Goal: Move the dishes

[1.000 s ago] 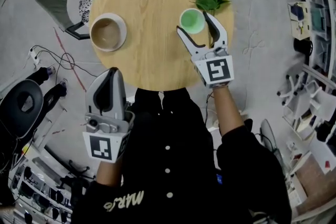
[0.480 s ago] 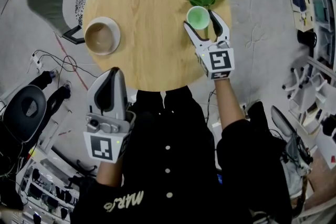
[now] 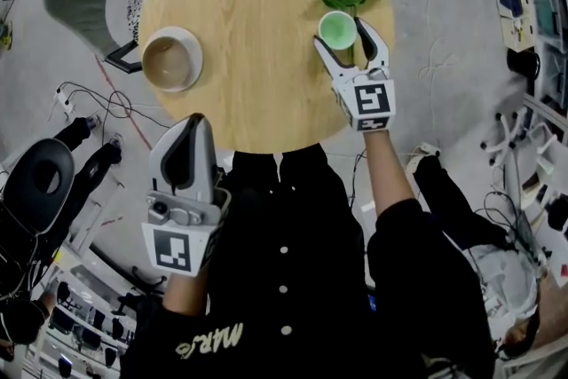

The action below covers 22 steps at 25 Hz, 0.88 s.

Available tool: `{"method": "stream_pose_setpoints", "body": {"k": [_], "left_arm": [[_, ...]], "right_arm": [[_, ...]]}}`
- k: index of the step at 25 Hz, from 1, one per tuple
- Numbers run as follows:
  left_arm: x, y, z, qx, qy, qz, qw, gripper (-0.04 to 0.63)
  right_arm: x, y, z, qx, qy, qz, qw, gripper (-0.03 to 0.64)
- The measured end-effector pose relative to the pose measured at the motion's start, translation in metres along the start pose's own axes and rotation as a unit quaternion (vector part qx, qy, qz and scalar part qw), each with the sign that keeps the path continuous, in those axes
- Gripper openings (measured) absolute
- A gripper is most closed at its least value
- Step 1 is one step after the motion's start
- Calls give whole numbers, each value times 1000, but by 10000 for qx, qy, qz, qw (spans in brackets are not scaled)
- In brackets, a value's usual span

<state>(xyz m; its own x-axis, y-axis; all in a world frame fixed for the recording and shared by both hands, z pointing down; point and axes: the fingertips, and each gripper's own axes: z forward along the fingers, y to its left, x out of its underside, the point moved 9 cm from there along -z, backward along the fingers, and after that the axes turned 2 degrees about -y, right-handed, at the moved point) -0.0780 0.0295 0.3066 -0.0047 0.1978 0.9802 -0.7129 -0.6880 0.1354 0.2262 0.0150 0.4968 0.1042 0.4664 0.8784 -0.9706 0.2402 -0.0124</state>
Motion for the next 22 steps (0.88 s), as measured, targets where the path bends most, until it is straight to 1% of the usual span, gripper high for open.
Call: {"method": "stream_pose_setpoints", "body": {"k": [5, 9, 14, 18, 22], "left_arm": [[1, -2, 0, 7, -1, 0, 10000, 3], [0, -4, 1, 3, -6, -2, 10000, 3], [-1, -6, -2, -6, -20, 14, 10000, 3], [-3, -4, -6, -43, -36, 26, 10000, 3], [-6, -3, -12, -92, -82, 28, 9999, 3]], "right_arm": [[6, 0, -1, 37, -37, -18, 10000, 348], [4, 1, 0, -14, -91, -162, 9998, 353], [7, 2, 1, -48, 2, -269, 9996, 365], [7, 4, -1, -77, 54, -252, 9996, 370], [1, 5, -9, -12, 52, -203, 9998, 370]]}}
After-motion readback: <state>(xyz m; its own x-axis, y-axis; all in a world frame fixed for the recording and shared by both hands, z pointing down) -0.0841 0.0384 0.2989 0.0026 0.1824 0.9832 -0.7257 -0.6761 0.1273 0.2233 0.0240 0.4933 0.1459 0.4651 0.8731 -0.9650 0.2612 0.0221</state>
